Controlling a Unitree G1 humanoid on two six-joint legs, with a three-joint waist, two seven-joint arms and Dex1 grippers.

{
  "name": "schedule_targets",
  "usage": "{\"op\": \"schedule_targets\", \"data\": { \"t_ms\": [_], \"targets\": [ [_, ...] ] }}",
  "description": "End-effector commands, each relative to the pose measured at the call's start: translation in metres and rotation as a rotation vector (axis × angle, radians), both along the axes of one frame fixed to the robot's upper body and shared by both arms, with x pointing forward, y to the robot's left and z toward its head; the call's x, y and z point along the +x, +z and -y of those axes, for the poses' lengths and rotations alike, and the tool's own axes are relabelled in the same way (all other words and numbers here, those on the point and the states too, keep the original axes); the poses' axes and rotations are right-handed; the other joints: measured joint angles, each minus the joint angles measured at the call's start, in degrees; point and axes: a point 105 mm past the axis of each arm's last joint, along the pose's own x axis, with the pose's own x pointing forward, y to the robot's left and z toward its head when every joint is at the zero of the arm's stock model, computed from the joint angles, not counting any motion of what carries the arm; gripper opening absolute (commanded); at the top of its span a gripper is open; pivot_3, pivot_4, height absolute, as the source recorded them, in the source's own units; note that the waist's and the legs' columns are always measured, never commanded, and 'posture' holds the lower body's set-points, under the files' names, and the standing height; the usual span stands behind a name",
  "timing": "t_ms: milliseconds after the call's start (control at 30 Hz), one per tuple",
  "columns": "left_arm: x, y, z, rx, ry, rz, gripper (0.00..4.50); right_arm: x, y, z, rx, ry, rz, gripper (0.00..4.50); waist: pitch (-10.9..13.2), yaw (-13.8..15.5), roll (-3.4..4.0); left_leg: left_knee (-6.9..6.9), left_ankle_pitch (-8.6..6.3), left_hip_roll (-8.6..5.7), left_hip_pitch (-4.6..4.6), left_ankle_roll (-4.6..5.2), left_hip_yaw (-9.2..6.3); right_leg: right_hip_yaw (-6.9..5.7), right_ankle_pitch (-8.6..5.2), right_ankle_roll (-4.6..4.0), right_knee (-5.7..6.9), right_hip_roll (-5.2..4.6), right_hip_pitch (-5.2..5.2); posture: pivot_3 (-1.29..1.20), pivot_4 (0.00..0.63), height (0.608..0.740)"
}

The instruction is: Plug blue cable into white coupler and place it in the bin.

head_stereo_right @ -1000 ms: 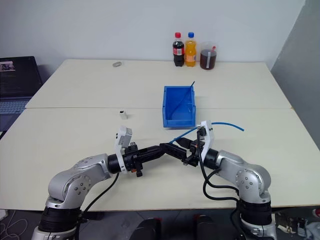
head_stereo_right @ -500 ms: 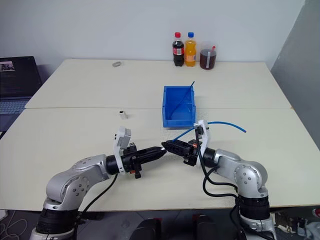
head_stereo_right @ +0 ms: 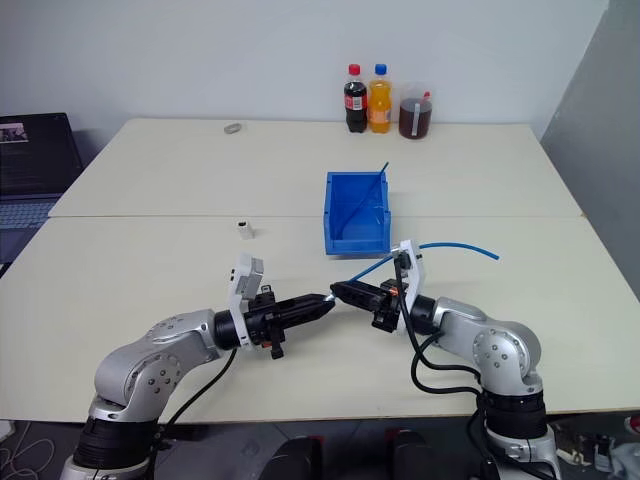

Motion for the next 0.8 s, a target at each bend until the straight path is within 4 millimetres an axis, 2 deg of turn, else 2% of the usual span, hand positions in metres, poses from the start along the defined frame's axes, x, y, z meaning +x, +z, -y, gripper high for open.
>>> {"op": "schedule_targets", "data": {
  "t_ms": [33,267,400,500,667,733,800],
  "targets": [
    [0.005,-0.001,-0.01,0.081,0.058,0.085,1.33,-0.013,0.015,-0.012,0.028,0.084,0.078,0.06,0.0,-0.1,0.0,-0.02,0.0,0.01,0.0,0.0,0.0,0.0,0.0,0.0,0.0,0.01,-0.01,0.0,0.15,0.74],
    [-0.003,-0.011,-0.024,0.13,0.115,0.098,2.82,-0.008,0.014,-0.009,0.028,0.059,0.092,0.06,0.0,0.0,0.01,-0.04,0.0,0.01,-0.02,0.0,0.02,0.02,-0.01,-0.02,-0.03,0.0,-0.02,0.0,0.15,0.74],
    [-0.012,-0.024,-0.042,0.183,0.186,0.086,3.63,-0.005,0.014,-0.007,0.025,0.047,0.101,0.06,0.0,-0.1,0.03,-0.06,-0.01,0.04,-0.01,0.0,0.03,0.04,-0.02,-0.04,-0.04,0.01,-0.05,0.0,0.15,0.74],
    [-0.006,-0.036,-0.061,0.256,0.316,0.117,4.43,-0.003,0.013,-0.005,0.019,0.042,0.107,0.06,0.0,0.0,0.03,-0.05,-0.01,0.05,-0.01,0.0,0.02,0.02,-0.03,-0.03,-0.03,0.0,-0.05,0.0,0.15,0.74],
    [0.03,-0.038,-0.092,0.368,0.704,0.256,4.5,0.0,0.013,-0.002,0.006,0.032,0.122,0.06,0.0,0.3,-0.01,-0.02,0.0,0.0,-0.01,0.0,0.02,0.01,-0.04,0.04,-0.06,-0.04,-0.02,0.0,0.15,0.74],
    [0.044,-0.033,-0.104,0.372,0.882,0.266,4.5,0.002,0.014,0.0,0.004,0.026,0.13,0.06,0.0,0.4,-0.04,-0.01,0.0,-0.01,-0.02,0.0,0.01,0.01,-0.02,0.03,-0.05,-0.06,-0.01,0.0,0.15,0.74],
    [0.052,-0.033,-0.111,0.371,0.975,0.257,4.5,0.003,0.015,0.001,0.003,0.022,0.135,0.06,0.0,0.3,-0.06,0.0,0.0,0.0,-0.04,0.0,0.0,0.0,-0.01,0.04,-0.06,-0.04,-0.01,0.0,0.15,0.74]
  ]
}}
